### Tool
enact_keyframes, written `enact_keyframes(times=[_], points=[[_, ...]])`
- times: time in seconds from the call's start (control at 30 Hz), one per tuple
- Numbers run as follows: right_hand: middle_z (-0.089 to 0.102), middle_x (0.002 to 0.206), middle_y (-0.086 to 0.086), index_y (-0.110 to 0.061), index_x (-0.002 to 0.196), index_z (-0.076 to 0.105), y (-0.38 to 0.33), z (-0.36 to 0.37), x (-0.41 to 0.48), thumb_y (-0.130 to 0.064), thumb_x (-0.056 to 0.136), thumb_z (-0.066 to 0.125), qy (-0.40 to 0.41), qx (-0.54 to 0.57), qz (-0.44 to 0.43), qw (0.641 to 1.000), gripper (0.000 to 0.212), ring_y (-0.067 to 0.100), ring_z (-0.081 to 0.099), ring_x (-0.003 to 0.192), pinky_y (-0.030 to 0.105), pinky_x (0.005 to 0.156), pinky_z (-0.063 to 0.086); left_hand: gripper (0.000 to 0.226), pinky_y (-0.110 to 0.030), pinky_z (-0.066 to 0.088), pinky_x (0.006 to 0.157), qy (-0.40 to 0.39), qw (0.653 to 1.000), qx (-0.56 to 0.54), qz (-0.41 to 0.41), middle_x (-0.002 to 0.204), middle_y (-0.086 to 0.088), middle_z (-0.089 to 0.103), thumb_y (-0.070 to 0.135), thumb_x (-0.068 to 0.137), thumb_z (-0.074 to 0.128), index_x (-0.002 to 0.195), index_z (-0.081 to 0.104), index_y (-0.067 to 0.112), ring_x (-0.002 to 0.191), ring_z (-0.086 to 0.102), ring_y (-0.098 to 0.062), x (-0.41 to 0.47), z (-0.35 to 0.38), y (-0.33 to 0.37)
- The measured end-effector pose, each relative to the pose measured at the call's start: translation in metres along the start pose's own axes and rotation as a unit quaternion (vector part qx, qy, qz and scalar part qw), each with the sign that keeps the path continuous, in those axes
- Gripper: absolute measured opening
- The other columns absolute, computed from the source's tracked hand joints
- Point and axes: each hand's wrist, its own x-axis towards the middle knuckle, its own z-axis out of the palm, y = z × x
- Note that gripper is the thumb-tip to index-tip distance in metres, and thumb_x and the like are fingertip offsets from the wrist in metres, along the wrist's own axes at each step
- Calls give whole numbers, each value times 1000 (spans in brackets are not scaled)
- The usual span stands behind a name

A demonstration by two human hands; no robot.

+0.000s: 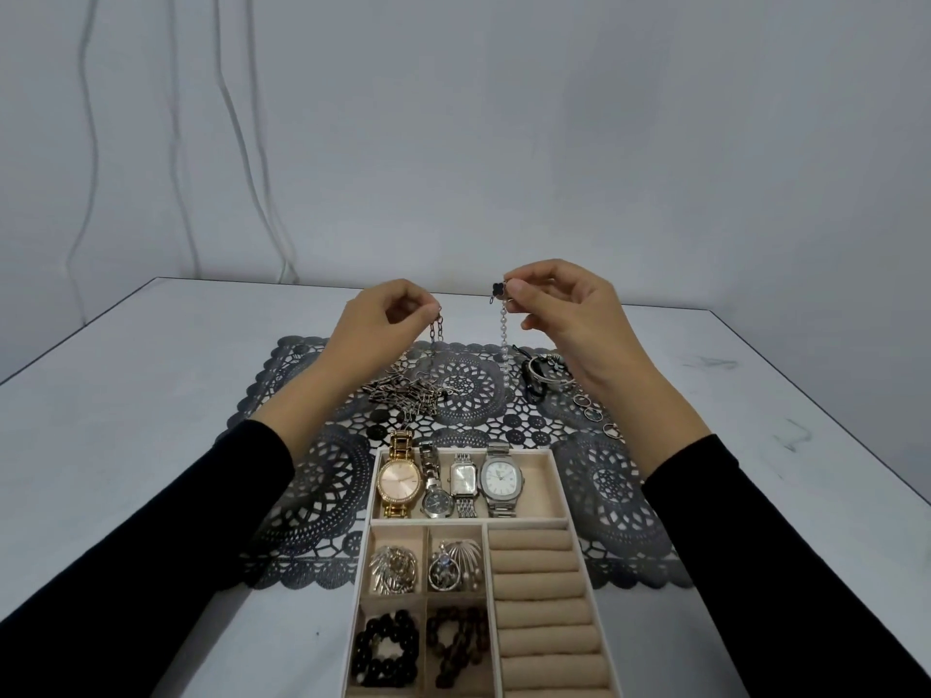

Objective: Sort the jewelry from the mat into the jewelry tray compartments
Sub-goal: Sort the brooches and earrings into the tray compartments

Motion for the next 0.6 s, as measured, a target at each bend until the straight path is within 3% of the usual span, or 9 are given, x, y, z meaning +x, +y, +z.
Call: enact_keyframes(times=[0.17,0.33,0.47,0.6], points=[[71,81,0,-13,88,70,-12,0,-11,-8,84,69,6,16,-13,1000,6,14,65,75,25,66,48,4,-27,48,73,17,998,-52,22,87,1,68,27,92,66,90,69,24,77,58,-10,-11,-7,16],[71,82,2,-12,89,69,-26,-1,-24,-8,85,68,8,47,-19,999,7,15,65,76,24,65,48,7,-38,53,88,24,996,-76,39,97,-10,72,24,92,66,95,70,18,92,66,-27,-27,-18,36],[70,77,-1,-11,90,68,-40,-1,-38,-5,86,66,11,66,-31,997,7,13,65,74,23,64,47,5,-34,52,86,26,994,-92,49,95,-8,72,22,93,66,94,70,19,85,63,-14,-44,-28,52],[69,74,-4,-9,91,67,-53,-1,-54,-3,86,65,8,82,-40,996,8,11,65,72,20,63,48,4,-29,52,85,31,992,-104,60,89,1,71,20,93,65,93,69,19,86,64,-10,-63,-37,67]])
